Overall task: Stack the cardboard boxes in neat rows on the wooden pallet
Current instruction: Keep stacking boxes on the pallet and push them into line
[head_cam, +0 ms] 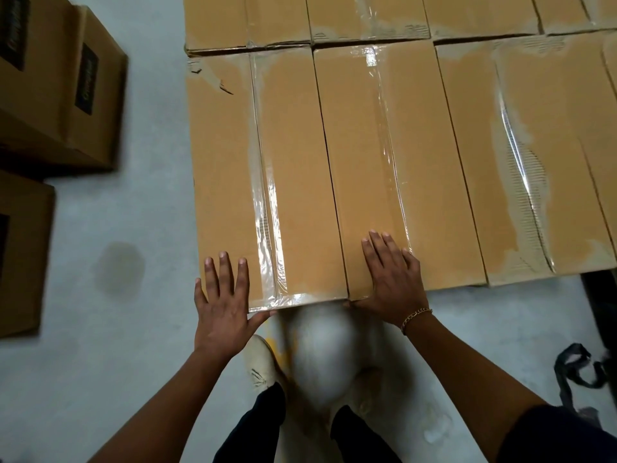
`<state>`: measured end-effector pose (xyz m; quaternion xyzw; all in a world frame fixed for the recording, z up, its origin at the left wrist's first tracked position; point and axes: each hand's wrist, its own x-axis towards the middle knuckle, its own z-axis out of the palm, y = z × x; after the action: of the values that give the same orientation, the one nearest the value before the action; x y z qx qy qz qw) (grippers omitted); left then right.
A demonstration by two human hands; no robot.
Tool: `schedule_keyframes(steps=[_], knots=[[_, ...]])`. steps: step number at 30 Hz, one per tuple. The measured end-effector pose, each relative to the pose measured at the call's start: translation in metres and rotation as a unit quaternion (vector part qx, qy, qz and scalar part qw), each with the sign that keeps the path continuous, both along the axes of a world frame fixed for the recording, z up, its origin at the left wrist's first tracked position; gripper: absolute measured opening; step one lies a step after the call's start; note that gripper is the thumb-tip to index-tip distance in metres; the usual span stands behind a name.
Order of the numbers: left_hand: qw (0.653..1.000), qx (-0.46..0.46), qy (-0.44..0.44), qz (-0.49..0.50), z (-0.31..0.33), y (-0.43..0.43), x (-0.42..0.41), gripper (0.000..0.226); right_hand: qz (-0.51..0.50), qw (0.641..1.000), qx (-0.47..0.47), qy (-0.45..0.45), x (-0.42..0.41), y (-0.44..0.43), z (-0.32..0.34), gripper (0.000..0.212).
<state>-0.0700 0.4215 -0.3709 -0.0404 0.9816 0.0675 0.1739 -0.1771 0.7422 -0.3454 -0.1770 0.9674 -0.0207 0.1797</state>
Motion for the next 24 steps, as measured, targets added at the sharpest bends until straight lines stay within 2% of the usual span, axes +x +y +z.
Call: schedule_keyframes(steps=[4, 10, 13, 16, 20, 24], knots=[[1.000, 0.007, -0.004, -0.005, 0.000, -0.001, -0.001, 0.112, -0.004, 1.000, 0.003, 0.000, 0.000, -0.001, 0.000, 0.133], [0.995, 0.018, -0.092, -0.047, 0.025, -0.021, -0.005, 0.129, 0.003, 0.994, 0.071, -0.089, -0.005, -0.013, 0.035, 0.144], [0.995, 0.026, -0.081, -0.043, 0.064, -0.032, -0.004, 0.123, -0.023, 0.993, 0.047, -0.106, -0.007, -0.025, 0.076, 0.135], [0.997, 0.043, -0.063, 0.001, 0.113, -0.045, -0.001, 0.116, -0.064, 0.992, 0.008, -0.104, -0.004, -0.041, 0.121, 0.121], [0.996, 0.066, -0.035, 0.052, 0.188, -0.073, 0.003, 0.123, -0.097, 0.989, -0.026, -0.105, 0.004, -0.068, 0.189, 0.109], [0.989, 0.091, 0.008, 0.118, 0.264, -0.109, 0.010, 0.121, -0.078, 0.990, -0.063, -0.098, 0.010, -0.101, 0.250, 0.103]])
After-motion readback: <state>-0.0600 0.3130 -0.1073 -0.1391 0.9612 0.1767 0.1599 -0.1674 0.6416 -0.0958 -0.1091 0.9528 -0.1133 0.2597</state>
